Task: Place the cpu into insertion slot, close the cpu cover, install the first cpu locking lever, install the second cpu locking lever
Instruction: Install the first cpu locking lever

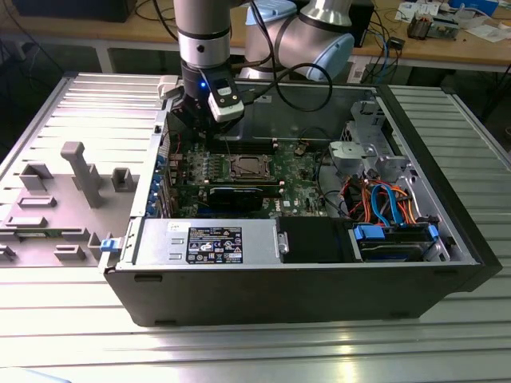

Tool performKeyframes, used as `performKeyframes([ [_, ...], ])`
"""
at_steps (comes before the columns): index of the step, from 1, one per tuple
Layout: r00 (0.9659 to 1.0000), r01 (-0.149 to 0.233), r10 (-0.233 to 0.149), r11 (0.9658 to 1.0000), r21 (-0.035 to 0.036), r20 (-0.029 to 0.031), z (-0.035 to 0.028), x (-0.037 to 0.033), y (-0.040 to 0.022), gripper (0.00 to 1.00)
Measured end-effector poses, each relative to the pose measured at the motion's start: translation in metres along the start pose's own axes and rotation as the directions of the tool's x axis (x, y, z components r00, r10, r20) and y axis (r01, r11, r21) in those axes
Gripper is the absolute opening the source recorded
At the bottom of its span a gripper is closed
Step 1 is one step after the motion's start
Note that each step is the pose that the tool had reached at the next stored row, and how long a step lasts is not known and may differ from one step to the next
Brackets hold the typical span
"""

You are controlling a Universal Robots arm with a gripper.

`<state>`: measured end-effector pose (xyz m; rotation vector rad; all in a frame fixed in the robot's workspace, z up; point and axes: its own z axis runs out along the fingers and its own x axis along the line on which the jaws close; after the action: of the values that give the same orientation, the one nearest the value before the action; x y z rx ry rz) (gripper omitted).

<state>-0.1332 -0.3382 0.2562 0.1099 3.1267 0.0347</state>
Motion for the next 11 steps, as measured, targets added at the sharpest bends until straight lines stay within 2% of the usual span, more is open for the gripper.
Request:
performKeyframes([
  [11, 1.0000, 0.000, 0.000, 1.0000, 0.0000, -0.0002, 0.0002, 0.0002, 0.0112, 0.11],
])
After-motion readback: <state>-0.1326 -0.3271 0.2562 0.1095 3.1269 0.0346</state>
